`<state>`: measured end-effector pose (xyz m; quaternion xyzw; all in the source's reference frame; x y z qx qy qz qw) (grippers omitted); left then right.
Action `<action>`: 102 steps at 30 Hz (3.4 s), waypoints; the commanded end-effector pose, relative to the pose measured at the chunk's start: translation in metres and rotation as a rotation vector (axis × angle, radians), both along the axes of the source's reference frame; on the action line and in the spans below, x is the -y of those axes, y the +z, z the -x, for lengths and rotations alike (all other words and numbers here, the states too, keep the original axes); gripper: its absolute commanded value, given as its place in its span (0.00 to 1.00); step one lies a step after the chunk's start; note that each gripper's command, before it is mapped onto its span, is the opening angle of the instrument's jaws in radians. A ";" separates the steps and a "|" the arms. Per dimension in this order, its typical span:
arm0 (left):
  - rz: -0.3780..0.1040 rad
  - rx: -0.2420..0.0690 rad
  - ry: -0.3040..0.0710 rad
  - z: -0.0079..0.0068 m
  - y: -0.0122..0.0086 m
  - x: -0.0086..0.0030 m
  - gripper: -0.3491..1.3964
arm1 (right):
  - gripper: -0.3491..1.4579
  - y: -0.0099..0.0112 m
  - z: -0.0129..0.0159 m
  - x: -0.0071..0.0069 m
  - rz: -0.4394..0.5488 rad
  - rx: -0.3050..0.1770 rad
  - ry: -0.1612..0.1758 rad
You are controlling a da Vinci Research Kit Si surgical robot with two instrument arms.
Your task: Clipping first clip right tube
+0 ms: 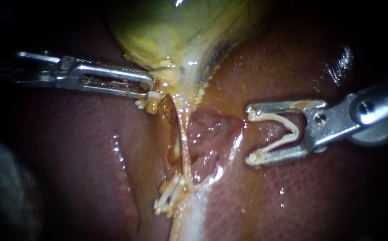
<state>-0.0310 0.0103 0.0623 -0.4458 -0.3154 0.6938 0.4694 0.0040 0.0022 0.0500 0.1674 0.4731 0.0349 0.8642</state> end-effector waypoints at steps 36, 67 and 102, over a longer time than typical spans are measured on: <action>-0.016 -0.010 -0.028 -0.0042 -0.0072 -0.0011 0.00 | 0.46 0.0033 -0.0093 0.0024 -0.248 -0.027 0.054; -0.017 -0.009 -0.027 -0.0040 -0.0072 -0.0011 0.00 | 0.47 0.0054 -0.0151 0.0051 -0.541 -0.183 0.089; -0.017 -0.009 -0.027 -0.0040 -0.0071 -0.0011 0.00 | 0.00 0.0023 -0.0141 0.0066 -0.767 -0.175 0.066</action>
